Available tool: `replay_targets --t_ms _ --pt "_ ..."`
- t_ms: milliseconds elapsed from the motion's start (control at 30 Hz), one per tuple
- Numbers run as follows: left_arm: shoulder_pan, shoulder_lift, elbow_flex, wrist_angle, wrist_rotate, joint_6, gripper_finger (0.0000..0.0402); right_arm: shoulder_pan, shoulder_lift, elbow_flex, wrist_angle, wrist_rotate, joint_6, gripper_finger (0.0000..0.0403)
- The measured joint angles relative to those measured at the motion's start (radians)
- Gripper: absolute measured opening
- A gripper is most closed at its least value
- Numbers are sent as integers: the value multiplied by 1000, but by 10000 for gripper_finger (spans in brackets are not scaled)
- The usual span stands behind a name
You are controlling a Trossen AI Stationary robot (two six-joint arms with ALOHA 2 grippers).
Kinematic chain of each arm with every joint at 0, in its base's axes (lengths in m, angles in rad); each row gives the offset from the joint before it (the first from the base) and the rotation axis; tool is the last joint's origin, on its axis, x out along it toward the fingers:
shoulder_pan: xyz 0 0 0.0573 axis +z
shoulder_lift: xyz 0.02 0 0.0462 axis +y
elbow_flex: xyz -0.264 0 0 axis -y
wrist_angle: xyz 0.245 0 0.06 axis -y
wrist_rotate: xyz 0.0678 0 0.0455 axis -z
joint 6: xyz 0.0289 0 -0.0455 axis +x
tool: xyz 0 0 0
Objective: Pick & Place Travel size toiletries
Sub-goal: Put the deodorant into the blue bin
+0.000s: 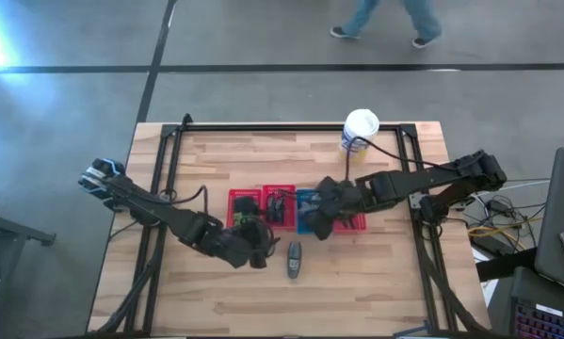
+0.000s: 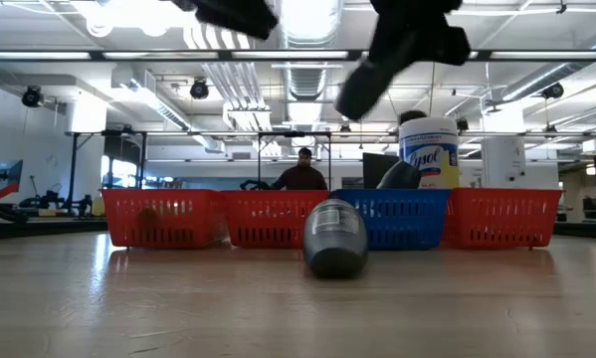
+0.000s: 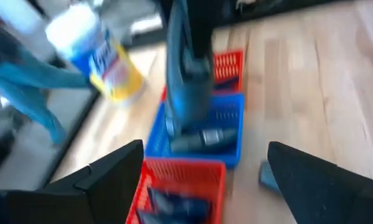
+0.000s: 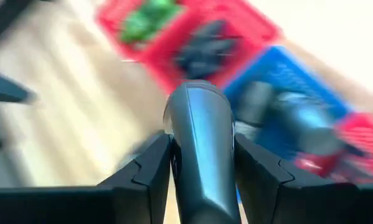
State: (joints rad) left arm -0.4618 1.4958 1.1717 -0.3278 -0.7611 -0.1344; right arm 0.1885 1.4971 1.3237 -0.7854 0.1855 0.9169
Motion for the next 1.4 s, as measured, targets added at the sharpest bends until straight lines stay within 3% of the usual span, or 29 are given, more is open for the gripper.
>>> replay_targets --t_ms 200,333,633,833,1133,1400 --pt "-2 -4 0 -214 62 -285 343 0 34 -15 -90 158 -1 138" --pt "-21 -8 -1 -309 69 -387 343 1 90 -15 -87 240 -5 139" --pt "-32 -12 -22 -374 65 -419 340 2 188 -16 -72 367 32 139" --pt "-17 -62 -95 -369 131 -431 329 1 225 -16 -71 436 60 139" --pt "23 -253 -277 -303 177 -460 321 -6 309 -17 -62 445 79 146" --pt "76 -414 -388 -236 185 -397 321 -5 323 -12 -66 438 124 204"
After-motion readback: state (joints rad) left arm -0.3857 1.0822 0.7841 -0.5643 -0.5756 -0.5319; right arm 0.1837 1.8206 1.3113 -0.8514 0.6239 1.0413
